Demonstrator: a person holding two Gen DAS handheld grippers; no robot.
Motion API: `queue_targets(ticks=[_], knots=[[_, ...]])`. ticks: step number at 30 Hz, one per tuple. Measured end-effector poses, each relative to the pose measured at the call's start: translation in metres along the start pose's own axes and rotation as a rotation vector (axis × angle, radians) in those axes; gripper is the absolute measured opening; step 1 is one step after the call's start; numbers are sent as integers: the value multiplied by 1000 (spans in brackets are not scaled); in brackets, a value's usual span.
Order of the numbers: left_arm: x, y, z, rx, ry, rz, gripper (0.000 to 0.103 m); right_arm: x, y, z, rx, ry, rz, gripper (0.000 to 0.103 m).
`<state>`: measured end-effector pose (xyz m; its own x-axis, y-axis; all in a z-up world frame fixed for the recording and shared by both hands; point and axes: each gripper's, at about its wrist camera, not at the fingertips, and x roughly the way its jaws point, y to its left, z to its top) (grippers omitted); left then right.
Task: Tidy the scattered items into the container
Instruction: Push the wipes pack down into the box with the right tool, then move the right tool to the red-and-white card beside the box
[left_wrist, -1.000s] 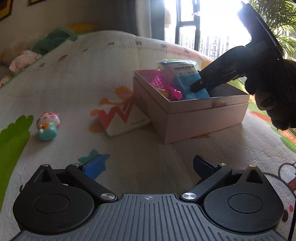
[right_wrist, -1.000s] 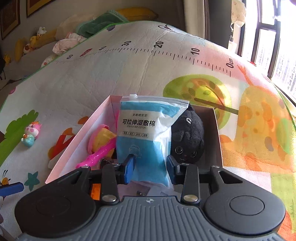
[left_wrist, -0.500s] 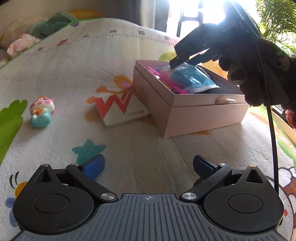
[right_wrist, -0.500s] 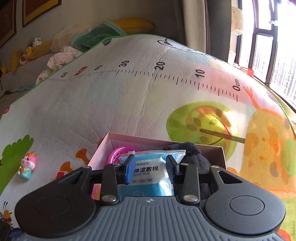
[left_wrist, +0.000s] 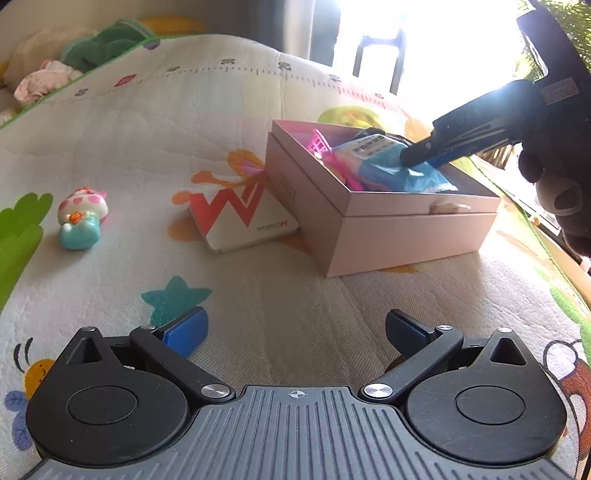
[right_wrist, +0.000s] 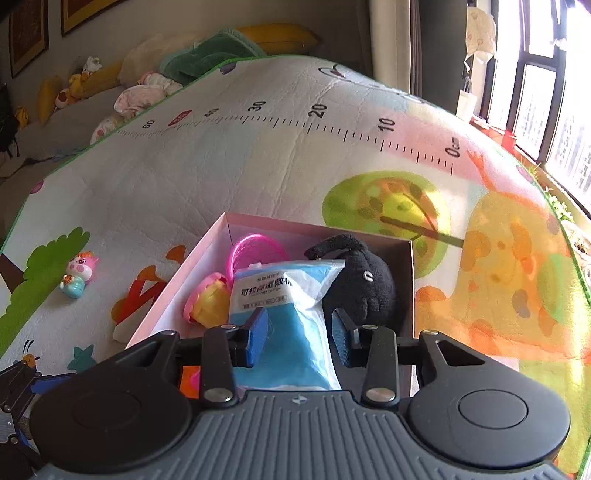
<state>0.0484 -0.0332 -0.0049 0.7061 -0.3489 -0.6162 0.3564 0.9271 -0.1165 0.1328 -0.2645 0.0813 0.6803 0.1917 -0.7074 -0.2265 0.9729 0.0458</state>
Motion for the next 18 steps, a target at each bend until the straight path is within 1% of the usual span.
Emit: queue_targets(ticks=[1, 4, 6, 7, 8, 9, 10, 11, 12, 13, 14, 15, 16, 18], knots=[[0, 0, 0, 4, 2, 2, 103, 10, 0, -4, 7, 41, -2, 37], [0, 0, 1, 10, 6, -1, 103, 22, 6, -14, -16, 63, -64, 37], [-2, 4, 2, 7, 10, -18, 103, 13, 12, -14, -21, 37, -51, 37], [-5, 8, 2, 5, 13, -29, 103, 4, 18, -12, -42, 7, -63, 37], [-8, 12, 3, 1, 7, -23, 103, -7, 24, -9, -71, -28, -78, 37], [-14, 20, 3, -7, -14, 8, 103, -18, 33, -6, -108, -67, -88, 38], [-20, 27, 4, -12, -38, 48, 103, -28, 41, -3, -137, -92, -82, 42], [-25, 35, 4, -19, -63, 95, 103, -36, 49, 2, -153, -105, -62, 43], [-32, 46, 5, -39, -93, 167, 103, -40, 56, 6, -163, -107, -36, 43], [-35, 56, 5, -60, -107, 216, 103, -41, 67, 12, -173, -95, 4, 43], [-37, 64, 4, -78, -110, 248, 103, -39, 78, 18, -176, -76, 47, 43], [-37, 74, 4, -102, -100, 268, 103, -34, 88, 24, -167, -48, 94, 43], [-36, 82, 3, -127, -88, 267, 103, -25, 98, 31, -151, -6, 140, 43], [-34, 93, 0, -174, -68, 246, 103, 0, 119, 44, -107, 79, 198, 43]])
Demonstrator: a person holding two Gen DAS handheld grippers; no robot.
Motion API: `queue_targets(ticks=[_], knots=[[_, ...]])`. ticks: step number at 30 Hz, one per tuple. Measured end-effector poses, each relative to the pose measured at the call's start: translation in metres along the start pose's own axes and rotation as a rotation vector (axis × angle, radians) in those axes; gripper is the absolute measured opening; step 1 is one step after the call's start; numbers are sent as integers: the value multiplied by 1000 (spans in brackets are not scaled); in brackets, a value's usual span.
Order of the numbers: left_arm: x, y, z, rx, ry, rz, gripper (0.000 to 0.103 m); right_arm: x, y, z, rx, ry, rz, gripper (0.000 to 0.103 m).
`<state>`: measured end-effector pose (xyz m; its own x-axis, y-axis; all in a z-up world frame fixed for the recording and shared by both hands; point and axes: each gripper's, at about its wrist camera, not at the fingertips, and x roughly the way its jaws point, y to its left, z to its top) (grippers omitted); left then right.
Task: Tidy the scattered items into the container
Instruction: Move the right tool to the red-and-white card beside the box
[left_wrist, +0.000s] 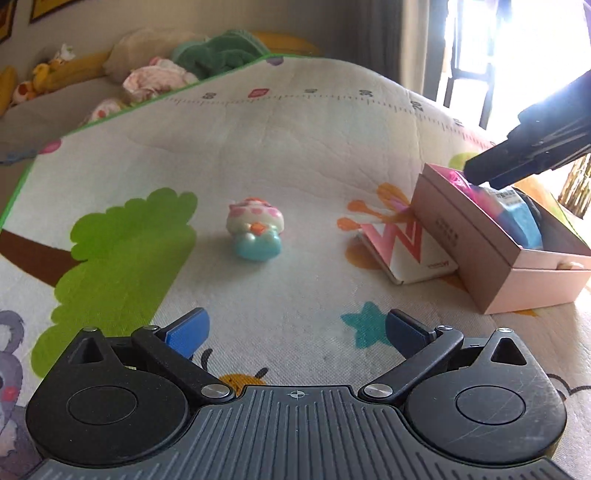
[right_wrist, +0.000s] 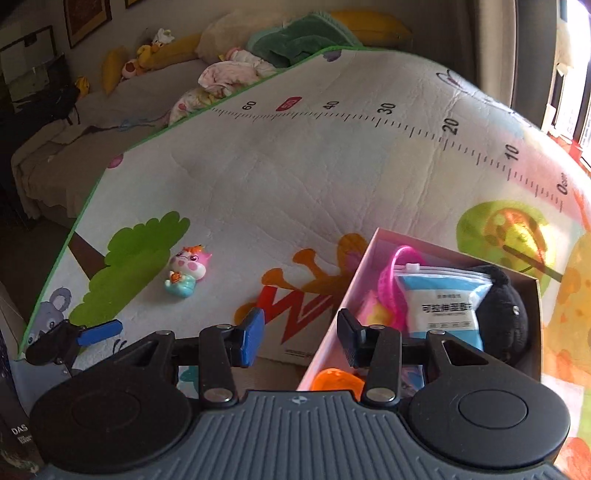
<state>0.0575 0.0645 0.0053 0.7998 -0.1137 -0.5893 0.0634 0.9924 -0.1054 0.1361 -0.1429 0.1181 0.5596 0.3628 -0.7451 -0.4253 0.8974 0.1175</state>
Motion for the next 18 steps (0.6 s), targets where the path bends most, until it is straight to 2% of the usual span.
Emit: queue_targets(ticks=[2, 6, 7, 9, 13, 16, 18], knots=[[1, 6, 1, -34, 4, -24, 103, 28, 14, 17, 20, 58, 2, 43], [0, 7, -1, -34, -1, -36, 103, 84, 36, 45, -15, 100, -107, 43], [-1, 5, -2, -29, -4, -38, 103, 100, 37, 50, -7, 123, -132, 40], [-1, 4, -4, -25, -11, -41, 103, 125, 37, 55, 26, 155, -161, 34], [-3, 7, -4, -41, -17, -40, 103, 156, 45, 49, -27, 190, -245, 33], [-3, 14, -3, -93, -21, -14, 103, 153, 48, 34, -32, 216, -231, 33], [-7, 20, -3, -134, -53, 29, 103, 140, 50, 22, -20, 255, -157, 33]])
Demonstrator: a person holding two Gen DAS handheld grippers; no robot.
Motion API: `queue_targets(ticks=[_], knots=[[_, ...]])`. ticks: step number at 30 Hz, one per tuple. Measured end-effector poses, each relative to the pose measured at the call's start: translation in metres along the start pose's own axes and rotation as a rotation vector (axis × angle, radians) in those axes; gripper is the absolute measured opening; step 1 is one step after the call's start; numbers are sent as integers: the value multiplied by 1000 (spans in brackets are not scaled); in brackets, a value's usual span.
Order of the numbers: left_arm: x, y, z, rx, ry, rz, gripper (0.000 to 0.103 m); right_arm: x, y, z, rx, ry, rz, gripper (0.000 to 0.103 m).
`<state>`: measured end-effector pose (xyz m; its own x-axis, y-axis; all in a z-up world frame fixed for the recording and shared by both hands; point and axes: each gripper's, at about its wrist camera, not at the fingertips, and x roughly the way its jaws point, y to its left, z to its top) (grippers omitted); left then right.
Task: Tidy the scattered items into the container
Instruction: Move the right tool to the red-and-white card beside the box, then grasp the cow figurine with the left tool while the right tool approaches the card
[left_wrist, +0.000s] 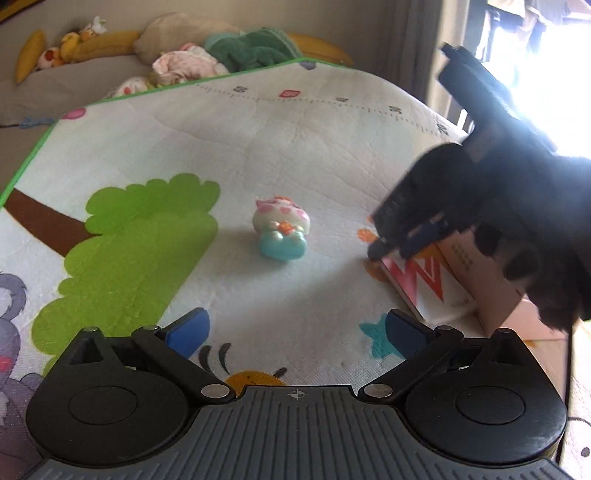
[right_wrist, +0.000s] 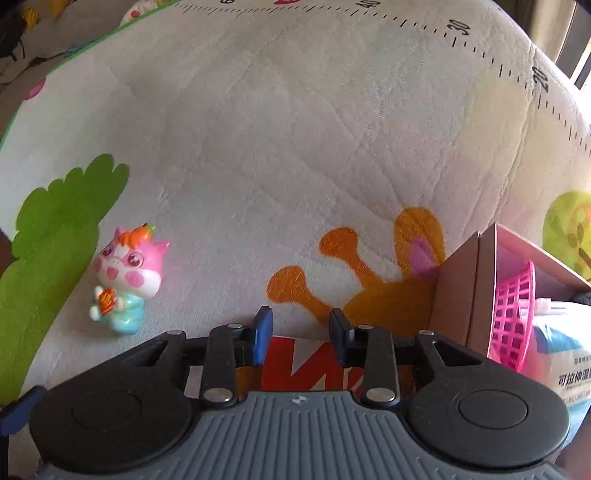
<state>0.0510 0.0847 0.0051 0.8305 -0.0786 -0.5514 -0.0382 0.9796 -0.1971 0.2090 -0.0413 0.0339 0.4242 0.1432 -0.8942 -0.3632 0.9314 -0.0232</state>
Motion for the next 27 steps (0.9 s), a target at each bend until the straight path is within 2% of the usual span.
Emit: queue_targets(ticks=[2, 4, 7, 9, 12, 14, 15, 16, 18, 19, 22, 27], knots=[[-6, 4, 2, -15, -60, 60, 103, -12, 2, -22, -4, 35, 67, 34], [-11, 12, 5, -51, -112, 107, 103, -27, 11, -48, -66, 43, 89, 34], [-8, 21, 9, -94, -102, 84, 103, -47, 12, -89, -104, 53, 135, 35], [-4, 19, 10, -70, -65, 63, 103, -60, 7, -111, -119, 42, 149, 35], [-2, 9, 9, -11, -42, 31, 103, -81, 1, -144, -171, -1, 87, 35], [-1, 4, 9, 29, -33, 15, 103, -101, -6, -164, -222, -91, 39, 41], [1, 1, 11, 54, -27, 5, 103, -111, -10, -173, -233, -144, 26, 53], [3, -2, 13, 79, -22, -2, 103, -120, -15, -182, -237, -198, 18, 70], [10, -7, 20, 139, -15, 7, 103, -133, -28, -200, -228, -305, 6, 86], [15, -10, 24, 171, -21, 19, 103, -136, -33, -210, -224, -345, -5, 89], [31, -13, 37, 218, -31, 56, 103, -133, -49, -236, -179, -408, -40, 90], [69, -19, 60, 233, 1, 113, 103, -120, -77, -265, -40, -402, 11, 90]])
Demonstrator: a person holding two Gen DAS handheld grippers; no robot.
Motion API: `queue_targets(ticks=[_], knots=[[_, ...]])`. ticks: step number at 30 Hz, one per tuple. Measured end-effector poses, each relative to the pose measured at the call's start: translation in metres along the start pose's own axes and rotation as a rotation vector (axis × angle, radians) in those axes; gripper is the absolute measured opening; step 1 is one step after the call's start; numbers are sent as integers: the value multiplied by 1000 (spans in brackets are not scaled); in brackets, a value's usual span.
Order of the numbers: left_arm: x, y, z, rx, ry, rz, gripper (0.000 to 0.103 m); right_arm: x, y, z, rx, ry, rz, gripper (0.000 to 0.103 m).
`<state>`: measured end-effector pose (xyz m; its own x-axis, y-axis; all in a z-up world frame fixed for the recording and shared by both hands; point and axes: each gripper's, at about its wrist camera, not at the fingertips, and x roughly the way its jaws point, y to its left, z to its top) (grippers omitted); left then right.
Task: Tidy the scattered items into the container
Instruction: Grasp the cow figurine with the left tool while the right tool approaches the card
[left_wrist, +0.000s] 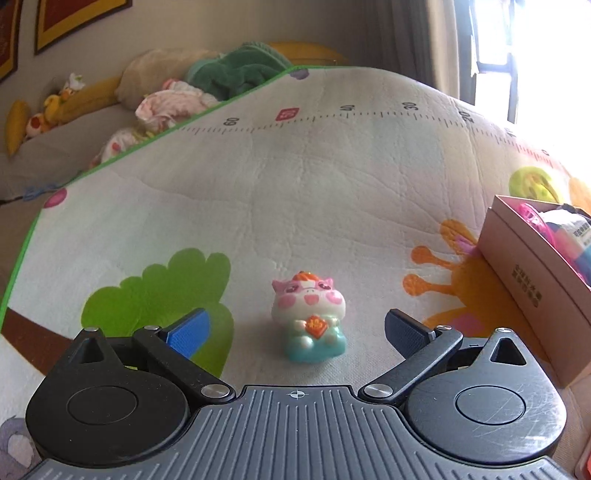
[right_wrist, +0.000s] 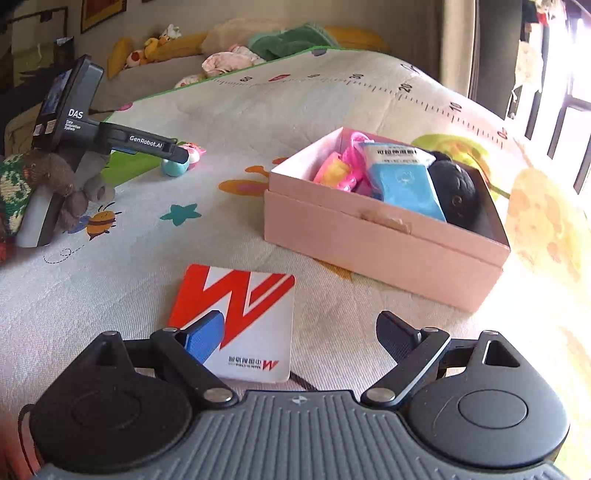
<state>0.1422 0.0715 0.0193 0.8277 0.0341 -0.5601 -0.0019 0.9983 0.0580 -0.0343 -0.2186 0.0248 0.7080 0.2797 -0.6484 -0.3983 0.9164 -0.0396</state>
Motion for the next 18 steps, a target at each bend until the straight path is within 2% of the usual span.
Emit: queue_targets(ticks=[2, 4, 7, 8, 9, 10, 14, 15, 18], knots=[[13, -7, 5, 18, 19, 19, 103, -1, -6, -10, 10, 7, 11, 92], [25, -12, 8, 22, 40, 34, 102, -1, -9, -18, 21, 7, 28, 103], [34, -18, 8, 24, 61, 45, 102, 1, -16, -25, 79, 36, 78, 103], [35, -19, 8, 23, 67, 46, 101, 0, -16, -27, 73, 20, 77, 103], [37, -20, 7, 25, 76, 45, 94, 0, -13, -29, 57, 16, 71, 103], [38, -22, 7, 33, 85, 44, 77, 1, -11, -29, 47, 21, 64, 103], [34, -27, 5, 46, 79, 33, 64, 2, -10, -23, 49, 62, 62, 103], [32, -29, 5, 54, 80, 27, 54, 3, -10, -22, 47, 66, 63, 103], [16, -35, -1, 78, 81, -9, 54, 2, -10, -21, 37, 74, 67, 103]])
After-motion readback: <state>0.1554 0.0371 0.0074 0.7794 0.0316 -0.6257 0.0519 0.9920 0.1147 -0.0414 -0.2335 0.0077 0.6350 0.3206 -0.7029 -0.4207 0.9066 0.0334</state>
